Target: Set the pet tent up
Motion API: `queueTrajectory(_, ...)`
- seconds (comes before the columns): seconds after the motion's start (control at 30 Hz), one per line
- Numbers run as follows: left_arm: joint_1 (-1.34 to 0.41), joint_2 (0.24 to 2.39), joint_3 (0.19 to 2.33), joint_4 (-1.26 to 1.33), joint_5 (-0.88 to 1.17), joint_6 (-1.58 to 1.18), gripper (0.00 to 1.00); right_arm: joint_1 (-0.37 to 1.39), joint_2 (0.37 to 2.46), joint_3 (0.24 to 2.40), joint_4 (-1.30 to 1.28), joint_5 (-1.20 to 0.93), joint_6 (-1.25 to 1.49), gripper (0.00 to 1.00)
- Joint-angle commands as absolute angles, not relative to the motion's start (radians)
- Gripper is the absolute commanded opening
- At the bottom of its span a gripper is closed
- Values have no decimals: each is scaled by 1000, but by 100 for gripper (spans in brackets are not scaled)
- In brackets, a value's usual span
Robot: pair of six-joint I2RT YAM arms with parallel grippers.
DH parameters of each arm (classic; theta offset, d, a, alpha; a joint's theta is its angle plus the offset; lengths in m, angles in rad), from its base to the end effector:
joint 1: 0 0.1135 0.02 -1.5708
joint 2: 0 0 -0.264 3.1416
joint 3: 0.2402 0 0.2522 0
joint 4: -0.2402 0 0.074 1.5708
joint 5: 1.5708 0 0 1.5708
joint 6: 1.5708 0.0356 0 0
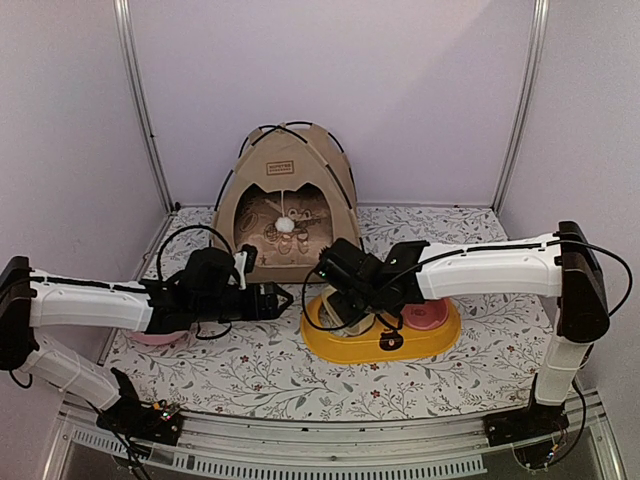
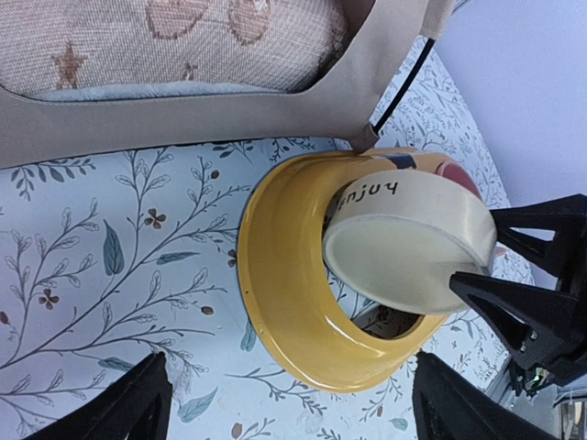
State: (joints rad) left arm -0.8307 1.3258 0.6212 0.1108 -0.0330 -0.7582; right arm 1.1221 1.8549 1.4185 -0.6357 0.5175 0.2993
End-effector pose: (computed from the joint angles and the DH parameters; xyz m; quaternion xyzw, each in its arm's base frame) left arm 0.1845 -0.2003 0.1953 0.0243 0.8826 -0.3246 0.3392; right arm 0.1857 0.3452 0.2256 -0.3167 0.8839 -0.0323 0.3426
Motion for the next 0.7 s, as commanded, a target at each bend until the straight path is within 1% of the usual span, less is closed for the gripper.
queueTrajectory(0.0, -822, 1341, 623, 122, -6, -749, 91, 1139, 1862, 1433, -612, 447, 321, 59)
queueTrajectory(0.07, -822, 1345, 624, 125, 2, -751, 91, 1144, 1865, 1433, -604, 435, 329, 62)
queueTrajectory(0.53, -842, 1399, 647, 148, 37, -754, 91, 1146, 1838, 1425, -491, 221, 374, 67)
queueTrajectory(0.67, -849, 1424, 652, 162, 48, -756, 90, 1145, 1843, 1426, -476, 208, 385, 70)
